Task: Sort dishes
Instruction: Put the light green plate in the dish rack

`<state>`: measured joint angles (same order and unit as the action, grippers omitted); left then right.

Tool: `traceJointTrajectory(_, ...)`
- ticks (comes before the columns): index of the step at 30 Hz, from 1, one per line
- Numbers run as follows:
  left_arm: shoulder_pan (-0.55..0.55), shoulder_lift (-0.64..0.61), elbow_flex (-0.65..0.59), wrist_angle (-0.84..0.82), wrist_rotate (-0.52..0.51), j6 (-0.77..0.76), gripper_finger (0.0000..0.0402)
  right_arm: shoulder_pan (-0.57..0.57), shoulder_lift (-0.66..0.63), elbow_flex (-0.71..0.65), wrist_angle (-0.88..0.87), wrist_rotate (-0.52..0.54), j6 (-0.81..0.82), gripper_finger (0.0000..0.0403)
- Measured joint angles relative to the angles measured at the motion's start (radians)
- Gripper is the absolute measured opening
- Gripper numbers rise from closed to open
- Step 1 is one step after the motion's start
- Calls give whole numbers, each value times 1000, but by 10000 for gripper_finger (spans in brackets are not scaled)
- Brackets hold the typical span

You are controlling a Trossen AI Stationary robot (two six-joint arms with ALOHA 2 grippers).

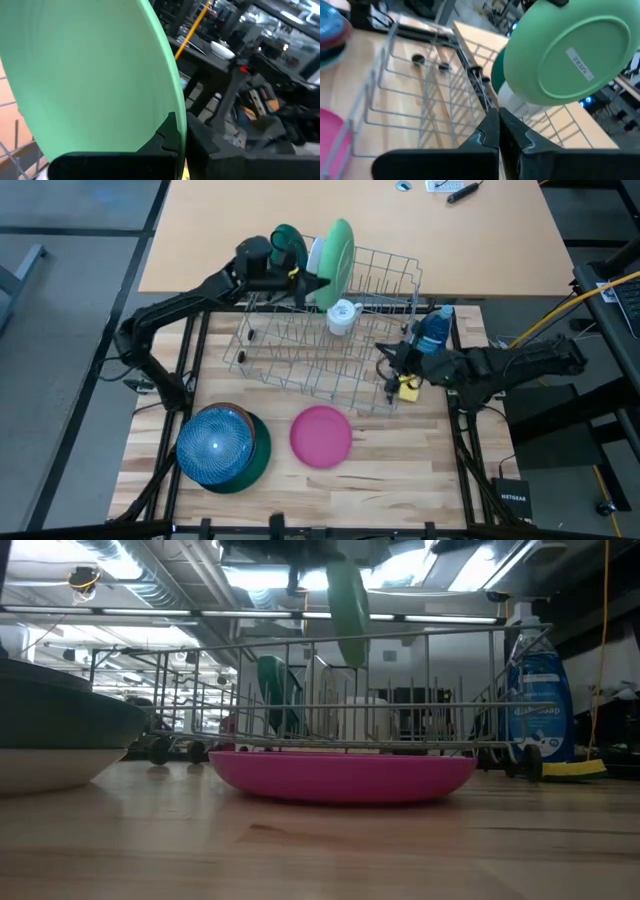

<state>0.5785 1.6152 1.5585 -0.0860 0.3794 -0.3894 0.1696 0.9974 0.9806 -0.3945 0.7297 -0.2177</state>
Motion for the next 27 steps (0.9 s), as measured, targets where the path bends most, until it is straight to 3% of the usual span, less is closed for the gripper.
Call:
traceJointTrajectory(9, 131, 132, -1, 135, 90, -77, 1, -291, 0, 0, -26, -293, -78, 1)
traceJointTrajectory(18, 191, 145, -1, 142, 103, -67, 1, -545, 0, 0, -13, -549, -128, 1)
traceJointTrajectory(27, 193, 145, -1, 178, 141, -30, 1, -716, 6, 0, 40, -758, -158, 1)
